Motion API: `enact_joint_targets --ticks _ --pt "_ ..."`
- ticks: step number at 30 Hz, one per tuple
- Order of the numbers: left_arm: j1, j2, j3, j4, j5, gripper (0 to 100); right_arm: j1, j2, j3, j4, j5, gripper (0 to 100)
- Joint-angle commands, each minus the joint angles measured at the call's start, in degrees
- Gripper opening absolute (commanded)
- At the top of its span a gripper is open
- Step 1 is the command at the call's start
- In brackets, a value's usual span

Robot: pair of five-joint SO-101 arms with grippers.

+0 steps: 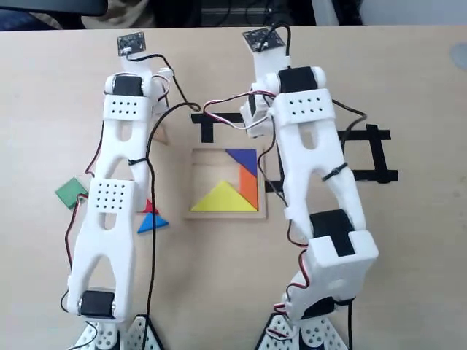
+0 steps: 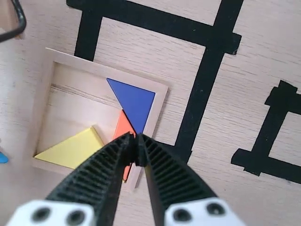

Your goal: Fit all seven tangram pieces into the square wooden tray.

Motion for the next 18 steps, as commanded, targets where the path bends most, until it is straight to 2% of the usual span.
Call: enact_joint_targets --ticks 1,14,18 --pt "0.6 -1.1 -2.8 0.4 0.4 3 0.4 -3.3 -0.1 -0.4 0.1 1.1" --pt "1.0 -1.1 4.3 0.4 0.4 3 3.1 -3.3 -0.2 -0.5 2.0 1.1" --pt "1.5 -1.4 4.3 3.5 0.4 3 3.1 -3.3 -0.2 -0.5 2.0 1.1"
